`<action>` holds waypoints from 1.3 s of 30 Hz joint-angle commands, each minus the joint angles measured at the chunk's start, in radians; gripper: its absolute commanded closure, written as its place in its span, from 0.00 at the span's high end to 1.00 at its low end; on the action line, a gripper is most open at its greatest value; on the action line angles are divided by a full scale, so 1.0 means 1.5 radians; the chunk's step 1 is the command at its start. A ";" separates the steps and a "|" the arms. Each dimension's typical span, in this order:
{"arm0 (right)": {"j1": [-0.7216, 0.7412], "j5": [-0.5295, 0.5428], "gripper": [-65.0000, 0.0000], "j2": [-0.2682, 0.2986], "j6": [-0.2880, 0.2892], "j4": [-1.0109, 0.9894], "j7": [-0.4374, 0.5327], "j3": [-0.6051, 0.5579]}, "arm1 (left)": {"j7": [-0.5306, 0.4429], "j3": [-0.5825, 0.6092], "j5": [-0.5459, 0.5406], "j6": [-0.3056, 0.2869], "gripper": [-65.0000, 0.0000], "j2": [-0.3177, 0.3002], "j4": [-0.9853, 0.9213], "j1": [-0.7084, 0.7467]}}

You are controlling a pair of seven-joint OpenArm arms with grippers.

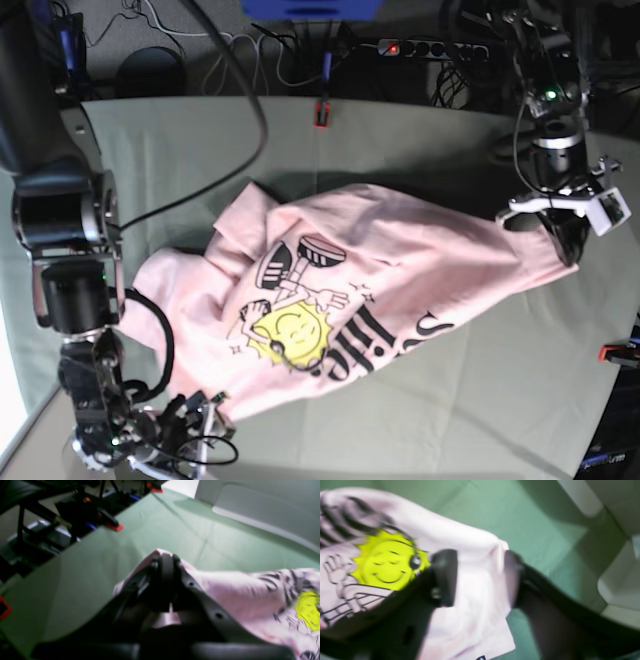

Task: Layout the t-shirt on the table in an organized manner, then fold the t-shirt properly
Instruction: 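Adjust the right gripper's grip on the t-shirt end, left holding, then lift the t-shirt with both grippers and flick it onto the table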

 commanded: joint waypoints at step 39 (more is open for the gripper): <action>-0.572 0.007 0.37 -0.141 -0.002 0.409 -0.008 0.224 | -0.016 -0.007 0.001 -0.003 0.00 -0.007 -0.052 -0.006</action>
